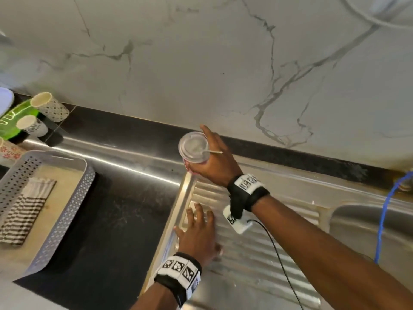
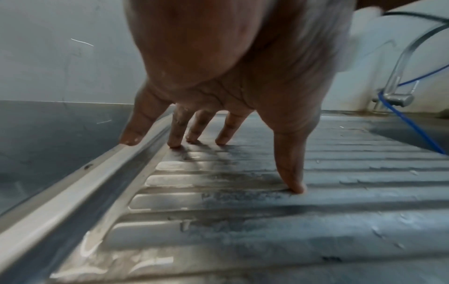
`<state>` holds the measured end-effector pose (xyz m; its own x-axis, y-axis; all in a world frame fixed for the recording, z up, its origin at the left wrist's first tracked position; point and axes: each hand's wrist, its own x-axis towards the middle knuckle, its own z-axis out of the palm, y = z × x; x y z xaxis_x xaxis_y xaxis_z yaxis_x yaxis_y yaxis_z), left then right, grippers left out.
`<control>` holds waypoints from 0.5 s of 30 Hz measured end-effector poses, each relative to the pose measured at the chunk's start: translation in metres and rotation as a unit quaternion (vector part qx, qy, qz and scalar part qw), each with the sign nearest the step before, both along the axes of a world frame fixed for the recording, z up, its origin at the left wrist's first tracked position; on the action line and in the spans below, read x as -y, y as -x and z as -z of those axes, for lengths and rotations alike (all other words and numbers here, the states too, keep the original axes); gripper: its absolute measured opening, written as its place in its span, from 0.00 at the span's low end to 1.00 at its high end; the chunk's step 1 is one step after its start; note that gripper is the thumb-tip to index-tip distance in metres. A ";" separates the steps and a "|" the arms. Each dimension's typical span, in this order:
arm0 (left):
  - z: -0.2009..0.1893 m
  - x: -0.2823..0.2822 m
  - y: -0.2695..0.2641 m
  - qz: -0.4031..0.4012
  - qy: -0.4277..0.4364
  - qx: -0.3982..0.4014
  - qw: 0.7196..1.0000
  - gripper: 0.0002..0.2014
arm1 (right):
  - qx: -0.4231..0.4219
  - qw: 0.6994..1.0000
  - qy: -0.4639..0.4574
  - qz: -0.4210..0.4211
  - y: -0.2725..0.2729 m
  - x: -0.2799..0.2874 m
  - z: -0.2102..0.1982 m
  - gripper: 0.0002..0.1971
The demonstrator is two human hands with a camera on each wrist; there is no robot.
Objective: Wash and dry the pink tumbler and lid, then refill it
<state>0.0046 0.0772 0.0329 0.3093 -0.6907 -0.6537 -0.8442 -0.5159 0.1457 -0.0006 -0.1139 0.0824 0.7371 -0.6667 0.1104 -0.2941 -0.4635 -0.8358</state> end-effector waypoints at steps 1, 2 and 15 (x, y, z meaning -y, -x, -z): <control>-0.001 0.001 0.001 0.007 -0.008 0.000 1.000 0.56 | -0.002 1.000 0.002 -0.006 -0.018 0.010 0.000 0.55; -0.002 0.002 0.001 0.013 -0.016 0.000 1.000 0.55 | -0.003 1.000 0.003 -0.008 -0.034 0.019 -0.001 0.55; 0.002 0.001 -0.003 0.012 -0.013 -0.036 0.999 0.54 | -0.036 0.999 -0.025 -0.009 -0.107 0.061 0.005 0.57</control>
